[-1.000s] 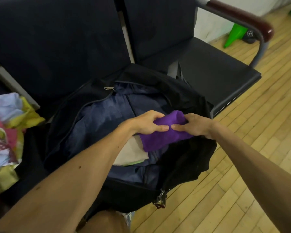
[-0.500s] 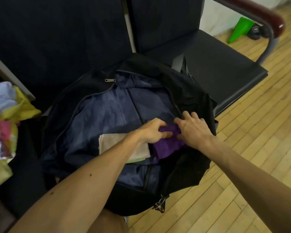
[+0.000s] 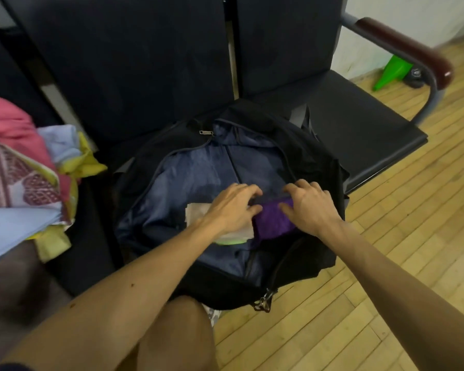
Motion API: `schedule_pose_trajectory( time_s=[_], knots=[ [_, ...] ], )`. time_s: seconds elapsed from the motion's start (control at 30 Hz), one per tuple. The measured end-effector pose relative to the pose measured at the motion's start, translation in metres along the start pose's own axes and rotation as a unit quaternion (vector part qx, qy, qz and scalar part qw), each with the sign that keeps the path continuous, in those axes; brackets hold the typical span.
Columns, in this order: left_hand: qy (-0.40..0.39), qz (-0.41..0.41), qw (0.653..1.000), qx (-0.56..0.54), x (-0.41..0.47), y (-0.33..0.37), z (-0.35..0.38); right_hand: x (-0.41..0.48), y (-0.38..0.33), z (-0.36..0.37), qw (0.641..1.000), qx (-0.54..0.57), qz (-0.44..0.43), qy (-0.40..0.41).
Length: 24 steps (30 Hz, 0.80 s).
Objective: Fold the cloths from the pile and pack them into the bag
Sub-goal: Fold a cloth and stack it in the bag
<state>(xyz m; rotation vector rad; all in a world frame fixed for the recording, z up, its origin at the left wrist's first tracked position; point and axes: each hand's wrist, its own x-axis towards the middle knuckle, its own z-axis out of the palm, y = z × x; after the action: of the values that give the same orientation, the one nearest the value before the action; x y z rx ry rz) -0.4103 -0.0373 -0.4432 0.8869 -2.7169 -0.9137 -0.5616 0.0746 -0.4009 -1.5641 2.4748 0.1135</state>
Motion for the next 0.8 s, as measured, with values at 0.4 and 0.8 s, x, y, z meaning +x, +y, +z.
schedule_pose_trajectory(
  time_s=[0.4,0.8],
  knots=[
    [0.249,-0.190,0.950,-0.001,-0.294,-0.082,-0.137,-0.132,-0.255,0.029,0.901,0.382,-0.190,0.076],
    [0.286,-0.351,0.887,0.088,-0.402,-0.221,-0.182,-0.116,-0.448,0.043,0.895,0.375,-0.228,-0.086]
  ],
)
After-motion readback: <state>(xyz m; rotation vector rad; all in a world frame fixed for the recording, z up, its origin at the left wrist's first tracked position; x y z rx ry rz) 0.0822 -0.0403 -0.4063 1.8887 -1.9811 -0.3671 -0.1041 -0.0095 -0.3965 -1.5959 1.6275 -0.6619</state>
